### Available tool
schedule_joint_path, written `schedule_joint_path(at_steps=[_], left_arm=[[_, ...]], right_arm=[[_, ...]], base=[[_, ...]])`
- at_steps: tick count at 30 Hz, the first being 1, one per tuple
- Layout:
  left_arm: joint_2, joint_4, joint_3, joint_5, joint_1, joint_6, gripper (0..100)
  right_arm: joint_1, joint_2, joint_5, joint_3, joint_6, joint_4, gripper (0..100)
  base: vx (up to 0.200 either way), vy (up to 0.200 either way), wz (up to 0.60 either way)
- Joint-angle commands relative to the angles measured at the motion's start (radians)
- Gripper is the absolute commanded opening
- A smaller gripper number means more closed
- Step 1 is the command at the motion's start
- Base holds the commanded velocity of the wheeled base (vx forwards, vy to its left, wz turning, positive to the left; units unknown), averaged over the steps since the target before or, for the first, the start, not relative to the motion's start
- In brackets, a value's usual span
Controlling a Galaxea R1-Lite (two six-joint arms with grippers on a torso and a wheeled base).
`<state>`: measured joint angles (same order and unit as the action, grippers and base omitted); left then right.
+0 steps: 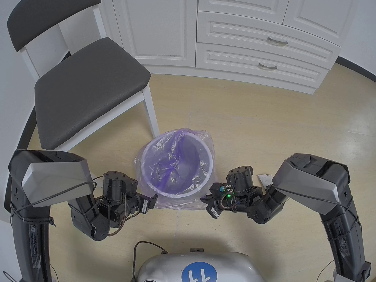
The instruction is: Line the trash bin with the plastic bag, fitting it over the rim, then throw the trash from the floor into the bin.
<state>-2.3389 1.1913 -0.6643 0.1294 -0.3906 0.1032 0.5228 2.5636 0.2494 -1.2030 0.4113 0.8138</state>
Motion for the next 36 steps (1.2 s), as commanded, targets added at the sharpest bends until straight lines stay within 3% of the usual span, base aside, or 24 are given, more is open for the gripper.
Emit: schedule_joint_path(at_steps=[1, 5, 11, 13, 15, 19, 20, 25, 27, 33, 35, 36], left_arm=[[-0.002, 0.001, 0.000, 0.001, -0.001, 0.000, 100], [-0.003, 0.050, 0.012, 0.001, -0.004, 0.000, 100], [0.004, 0.094, 0.038, -0.001, -0.007, 0.029, 100], [0.004, 0.096, 0.038, -0.001, -0.007, 0.029, 100], [0.001, 0.119, 0.046, -0.001, -0.007, 0.033, 100], [0.006, 0.119, 0.052, -0.002, -0.007, 0.035, 100], [0.006, 0.119, 0.054, -0.002, -0.008, 0.035, 100], [0.004, 0.123, 0.063, -0.002, -0.017, 0.035, 100], [0.010, 0.125, 0.081, -0.004, -0.025, 0.035, 100], [0.027, 0.142, 0.110, -0.020, -0.028, 0.035, 100], [0.041, 0.145, 0.127, -0.025, -0.028, 0.035, 100], [0.066, 0.145, 0.141, -0.027, -0.030, 0.035, 100]], right_arm=[[-0.006, 0.053, 0.002, -0.032, -0.014, -0.025, 0], [-0.007, 0.066, 0.001, -0.106, -0.062, -0.091, 0], [-0.023, 0.093, -0.002, -0.268, -0.072, -0.280, 0], [-0.024, 0.093, -0.002, -0.273, -0.072, -0.285, 0], [-0.027, 0.096, -0.010, -0.348, -0.098, -0.438, 0], [-0.027, 0.099, -0.018, -0.377, -0.104, -0.501, 0], [-0.027, 0.099, -0.018, -0.374, -0.103, -0.499, 100], [-0.027, 0.076, -0.025, -0.305, -0.097, -0.441, 100], [-0.029, 0.001, -0.025, -0.158, -0.074, -0.317, 100], [-0.027, -0.152, -0.028, 0.083, -0.051, -0.176, 100], [-0.024, -0.215, -0.050, 0.174, -0.051, -0.120, 100], [-0.018, -0.264, -0.099, 0.255, -0.057, -0.053, 100]], base=[[0.000, 0.000, 0.00], [0.000, 0.000, 0.00], [0.000, 0.000, 0.00], [0.000, 0.000, 0.00], [0.000, 0.000, 0.00], [0.000, 0.000, 0.00], [0.000, 0.000, 0.00], [0.000, 0.000, 0.00], [0.000, 0.000, 0.00], [0.000, 0.000, 0.00], [0.000, 0.000, 0.00], [0.000, 0.000, 0.00]])
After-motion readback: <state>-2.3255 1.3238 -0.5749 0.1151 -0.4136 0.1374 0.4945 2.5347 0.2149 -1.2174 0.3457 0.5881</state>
